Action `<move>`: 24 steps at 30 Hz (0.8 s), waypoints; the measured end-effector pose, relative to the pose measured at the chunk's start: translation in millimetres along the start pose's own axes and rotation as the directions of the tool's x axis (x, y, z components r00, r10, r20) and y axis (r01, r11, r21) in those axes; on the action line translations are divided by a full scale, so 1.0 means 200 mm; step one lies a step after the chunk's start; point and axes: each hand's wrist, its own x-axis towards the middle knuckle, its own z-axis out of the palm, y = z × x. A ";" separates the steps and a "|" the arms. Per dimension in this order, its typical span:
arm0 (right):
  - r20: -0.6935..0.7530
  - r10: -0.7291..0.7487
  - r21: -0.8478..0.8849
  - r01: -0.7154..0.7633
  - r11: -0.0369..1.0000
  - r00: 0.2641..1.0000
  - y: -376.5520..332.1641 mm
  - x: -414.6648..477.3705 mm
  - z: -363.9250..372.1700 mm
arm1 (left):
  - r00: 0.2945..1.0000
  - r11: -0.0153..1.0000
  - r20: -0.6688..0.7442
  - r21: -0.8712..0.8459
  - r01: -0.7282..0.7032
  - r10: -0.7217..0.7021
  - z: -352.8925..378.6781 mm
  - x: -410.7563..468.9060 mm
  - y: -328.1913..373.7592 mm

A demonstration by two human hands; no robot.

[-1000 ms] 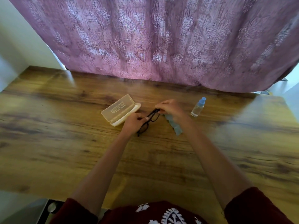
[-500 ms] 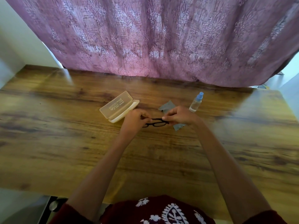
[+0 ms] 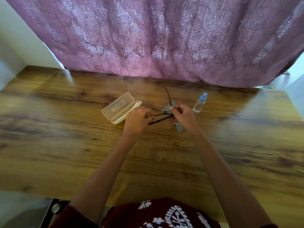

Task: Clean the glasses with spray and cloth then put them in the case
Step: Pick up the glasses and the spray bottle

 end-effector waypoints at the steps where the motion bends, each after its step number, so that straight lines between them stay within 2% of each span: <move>1: -0.024 -0.010 0.004 0.010 1.000 1.000 0.00 0.00 0.00 | 1.000 1.000 0.009 -0.001 0.009 -0.009 0.00 0.00 0.00; 7: -0.025 -0.044 0.004 0.044 0.999 0.999 -0.02 -0.02 0.00 | 0.990 0.989 -0.046 -0.072 0.127 -0.131 -0.02 0.02 0.01; 11: -0.040 -0.069 0.007 0.069 0.998 0.997 -0.04 -0.04 -0.04 | 0.947 0.931 -0.069 -0.214 0.294 -0.315 -0.05 0.08 -0.02; 14: -0.089 -0.068 0.019 0.070 0.997 0.994 -0.04 -0.04 -0.09 | 0.908 0.874 -0.097 -0.329 0.358 -0.408 -0.12 0.12 -0.04; 16: -0.097 -0.041 0.068 0.048 0.997 0.994 -0.04 -0.03 -0.12 | 0.903 0.853 -0.054 -0.359 0.380 -0.425 -0.16 0.14 -0.06; 19: -0.066 0.015 0.157 -0.004 0.988 0.998 -0.04 -0.02 -0.13 | 0.943 0.925 -0.005 -0.196 0.325 -0.332 -0.18 0.15 -0.06; 22: -0.038 0.048 0.235 -0.038 0.971 0.998 -0.05 0.00 -0.14 | 0.992 0.991 -0.038 -0.055 0.120 -0.122 -0.19 0.12 -0.08; 24: -0.035 0.068 0.253 -0.057 0.966 0.997 -0.06 0.02 -0.15 | 0.995 0.998 -0.076 0.025 -0.056 0.057 -0.21 0.08 -0.08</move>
